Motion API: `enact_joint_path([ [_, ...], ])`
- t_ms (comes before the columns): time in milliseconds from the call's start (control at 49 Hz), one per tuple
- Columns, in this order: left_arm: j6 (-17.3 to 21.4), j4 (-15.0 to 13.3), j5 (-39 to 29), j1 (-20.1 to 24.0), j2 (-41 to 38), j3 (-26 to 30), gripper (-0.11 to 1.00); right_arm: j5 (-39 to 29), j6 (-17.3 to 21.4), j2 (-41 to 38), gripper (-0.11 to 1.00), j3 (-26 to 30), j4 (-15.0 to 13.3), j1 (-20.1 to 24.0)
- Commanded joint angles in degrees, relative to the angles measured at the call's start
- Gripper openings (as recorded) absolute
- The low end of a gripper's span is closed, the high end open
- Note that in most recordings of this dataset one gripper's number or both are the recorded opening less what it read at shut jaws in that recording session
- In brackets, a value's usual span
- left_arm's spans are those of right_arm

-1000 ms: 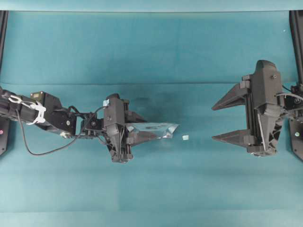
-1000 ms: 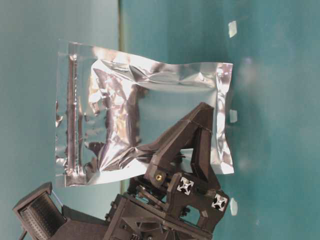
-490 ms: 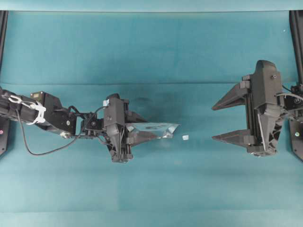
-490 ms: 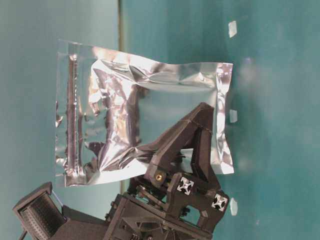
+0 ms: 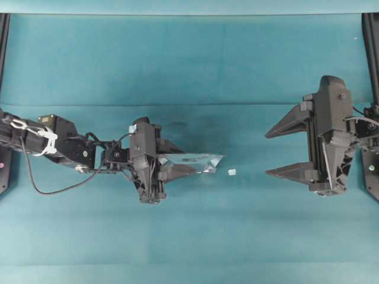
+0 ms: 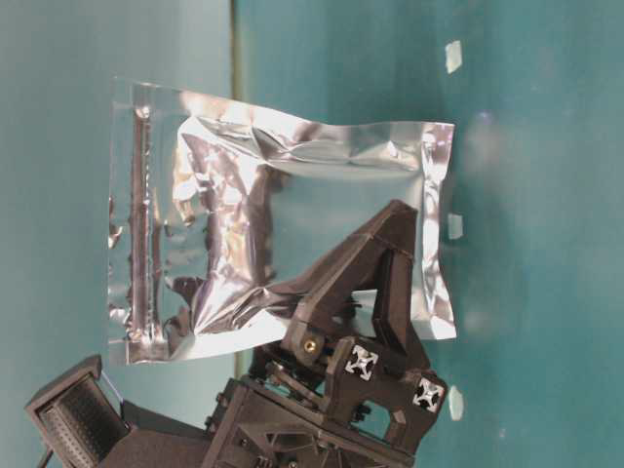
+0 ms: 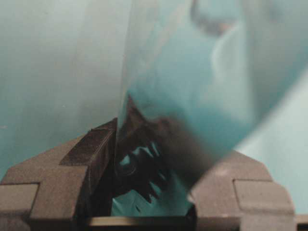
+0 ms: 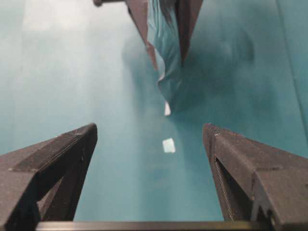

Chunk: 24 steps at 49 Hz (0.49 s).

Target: Hand over the silver zip bag and make it stand upright.

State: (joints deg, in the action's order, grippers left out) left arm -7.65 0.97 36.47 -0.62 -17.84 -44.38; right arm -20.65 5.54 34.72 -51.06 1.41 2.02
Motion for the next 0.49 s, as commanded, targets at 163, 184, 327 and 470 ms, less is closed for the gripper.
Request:
enact_joint_path([
  [163, -0.2, 0.1, -0.4, -0.7, -0.1, -0.2, 0.22, 0.5, 0.6, 0.3, 0.96, 0.4, 0.1, 0.1],
  [184, -0.2, 0.1, -0.4, -0.6, -0.2, -0.2, 0.22, 0.4, 0.6, 0.3, 0.96, 0.4, 0.1, 0.1],
  [327, -0.2, 0.1, -0.4, -0.7, -0.1, -0.2, 0.22, 0.5, 0.6, 0.3, 0.96, 0.4, 0.1, 0.1],
  [470, -0.2, 0.1, -0.4, -0.7, -0.2, -0.2, 0.22, 1.1, 0.6, 0.3, 0.96, 0.4, 0.1, 0.1],
])
